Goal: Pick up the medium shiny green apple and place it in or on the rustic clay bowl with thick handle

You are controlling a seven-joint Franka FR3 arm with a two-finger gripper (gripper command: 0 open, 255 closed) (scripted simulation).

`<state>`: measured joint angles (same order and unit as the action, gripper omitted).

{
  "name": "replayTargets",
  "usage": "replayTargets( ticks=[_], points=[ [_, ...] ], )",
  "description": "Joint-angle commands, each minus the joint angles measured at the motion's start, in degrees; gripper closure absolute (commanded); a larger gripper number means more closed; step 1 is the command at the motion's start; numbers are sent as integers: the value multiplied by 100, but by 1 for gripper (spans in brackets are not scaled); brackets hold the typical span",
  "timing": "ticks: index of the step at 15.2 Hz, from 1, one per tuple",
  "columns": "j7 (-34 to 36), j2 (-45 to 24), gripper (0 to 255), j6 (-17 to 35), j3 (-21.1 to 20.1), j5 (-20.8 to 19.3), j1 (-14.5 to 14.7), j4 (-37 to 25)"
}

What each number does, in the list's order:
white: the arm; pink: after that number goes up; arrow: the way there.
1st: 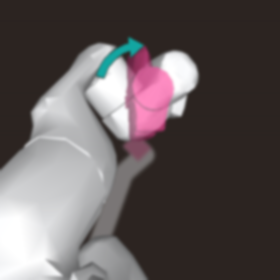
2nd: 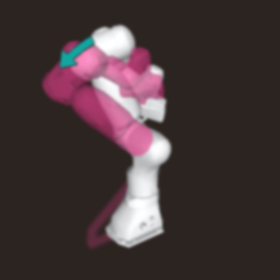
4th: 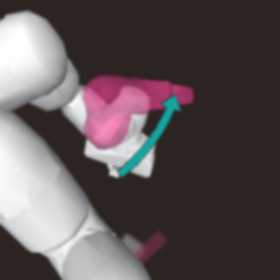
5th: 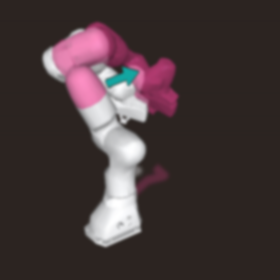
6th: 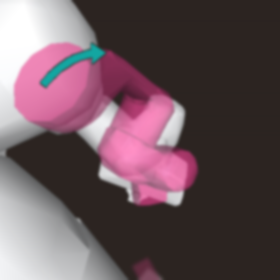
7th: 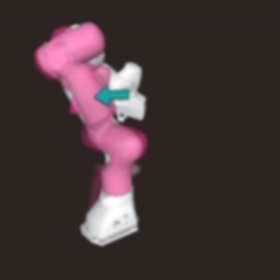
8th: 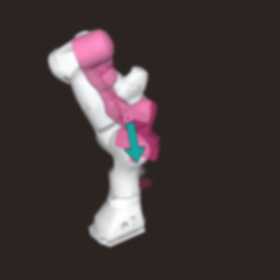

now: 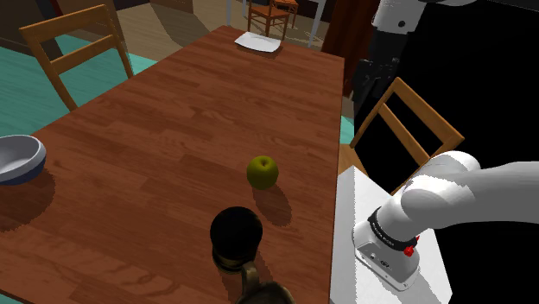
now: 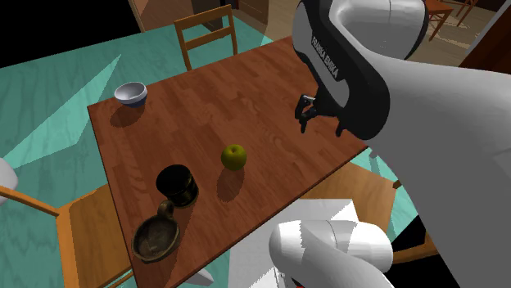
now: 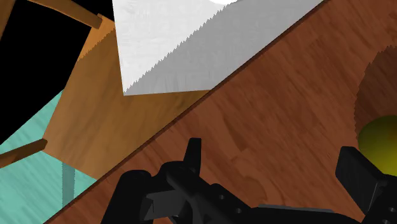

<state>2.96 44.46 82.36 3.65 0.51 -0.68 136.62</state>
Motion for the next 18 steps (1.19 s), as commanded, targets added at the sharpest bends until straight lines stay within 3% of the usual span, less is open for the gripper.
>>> replayTargets(
  ticks=[1, 10, 18],
  points=[
    [0, 0, 0, 0, 0, 0, 0, 0],
    [1193, -57, 0, 1410, -1078, 896, 381, 809],
    [2218, -813, 0, 2865, -2127, 1478, 673, 962]
  ],
)
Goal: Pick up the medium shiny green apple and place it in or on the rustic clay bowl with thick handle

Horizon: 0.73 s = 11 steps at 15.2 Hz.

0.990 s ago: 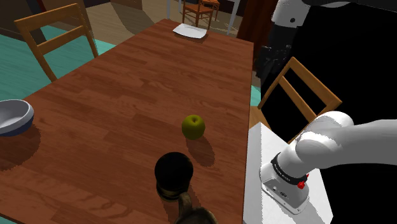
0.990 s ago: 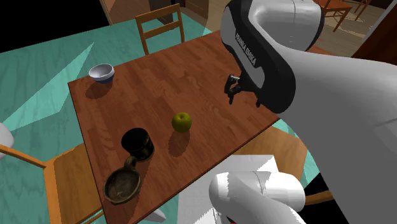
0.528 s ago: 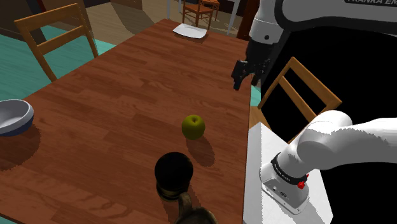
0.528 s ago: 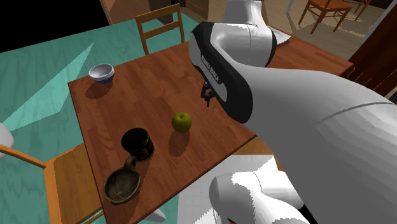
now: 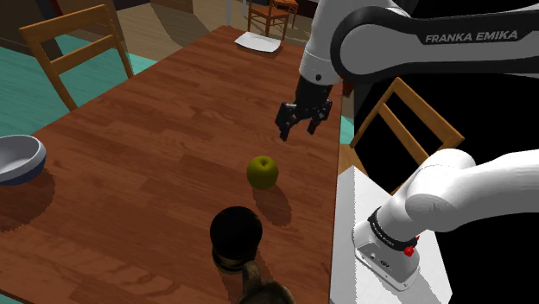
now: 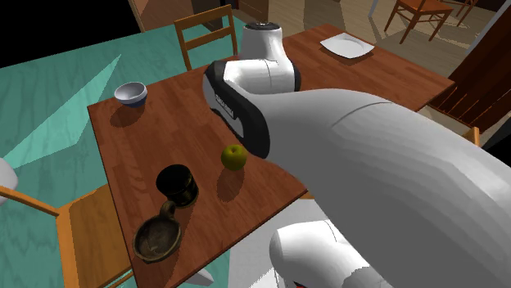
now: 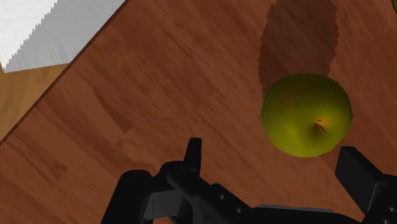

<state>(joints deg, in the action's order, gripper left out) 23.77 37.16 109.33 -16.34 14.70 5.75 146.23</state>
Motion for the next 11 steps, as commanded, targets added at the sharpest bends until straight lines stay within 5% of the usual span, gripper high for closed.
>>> replayTargets(
  ticks=[1, 5, 11],
  points=[
    [269, -222, 0, 356, -263, 100, 51, -20],
    [830, -862, 0, 1097, -816, 152, 66, -193],
    [898, -1141, 0, 1609, -973, 173, 61, 15]
  ],
)
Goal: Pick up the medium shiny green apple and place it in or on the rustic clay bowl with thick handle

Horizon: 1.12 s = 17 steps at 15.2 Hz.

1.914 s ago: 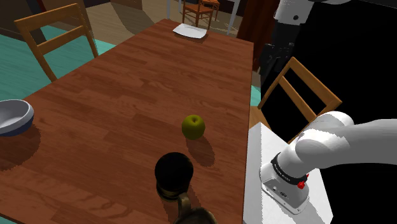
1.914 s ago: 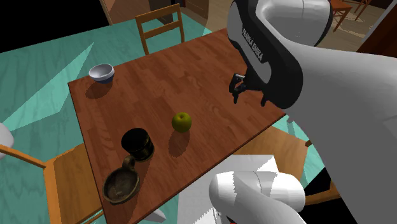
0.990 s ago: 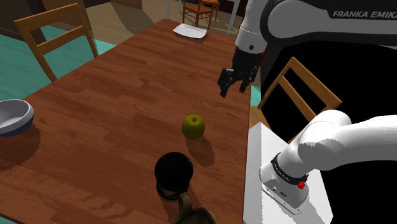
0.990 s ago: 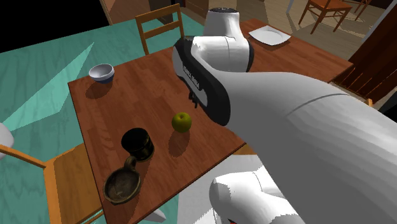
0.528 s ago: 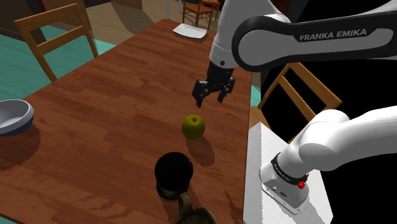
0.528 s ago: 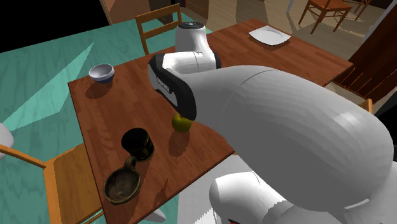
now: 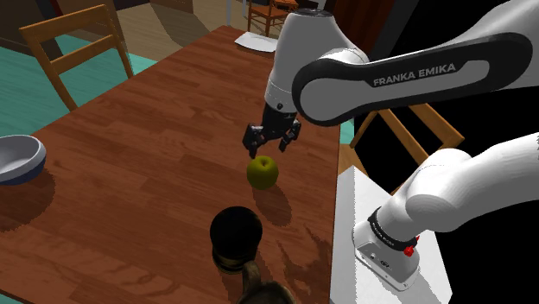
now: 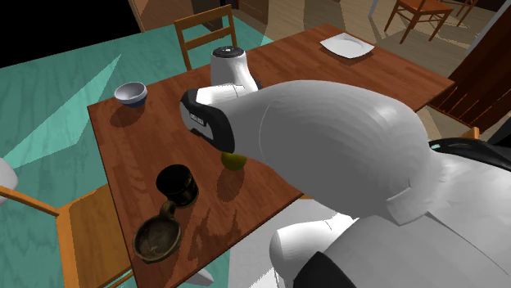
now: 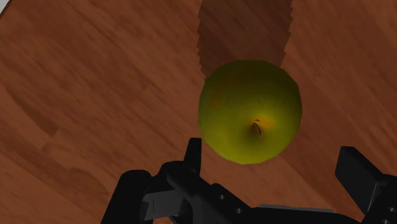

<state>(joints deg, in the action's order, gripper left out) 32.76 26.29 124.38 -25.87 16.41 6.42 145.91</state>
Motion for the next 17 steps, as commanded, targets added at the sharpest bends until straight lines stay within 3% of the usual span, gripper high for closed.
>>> replayTargets(
  ticks=[1, 10, 11, 17],
  points=[
    [2, -101, 0, 195, -42, 5, -8, 90],
    [9, -181, 0, 339, -77, 10, -11, 154],
    [9, -181, 255, 339, -77, 10, -11, 154],
    [9, -181, 255, 338, -77, 10, -11, 154]
  ],
)
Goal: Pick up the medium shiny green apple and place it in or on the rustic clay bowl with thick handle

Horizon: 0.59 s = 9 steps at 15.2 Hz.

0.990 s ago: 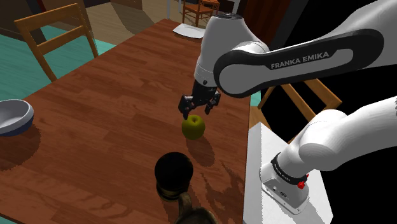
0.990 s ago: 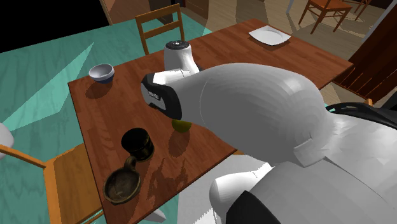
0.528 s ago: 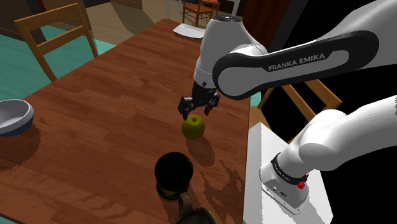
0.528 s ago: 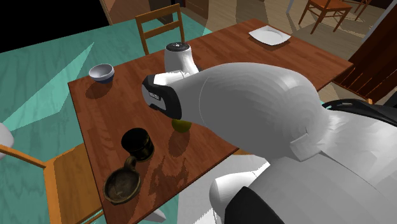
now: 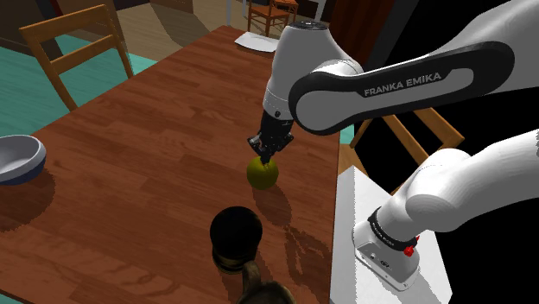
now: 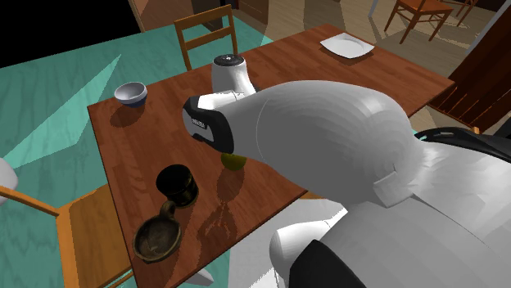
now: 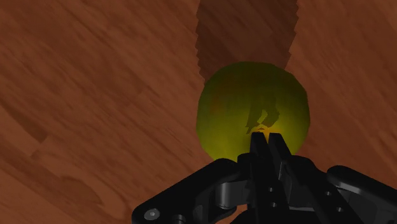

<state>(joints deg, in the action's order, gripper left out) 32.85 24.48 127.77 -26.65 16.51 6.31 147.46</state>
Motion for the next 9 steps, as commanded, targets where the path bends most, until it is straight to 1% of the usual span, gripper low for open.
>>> replayTargets(
  ticks=[1, 3, 9],
  points=[
    [0, 0, 255, 0, 0, 0, 0, 0],
    [0, -1, 255, 1, 0, 0, 0, 0],
    [3, 242, 255, -534, 111, -32, 3, -295]
  ],
)
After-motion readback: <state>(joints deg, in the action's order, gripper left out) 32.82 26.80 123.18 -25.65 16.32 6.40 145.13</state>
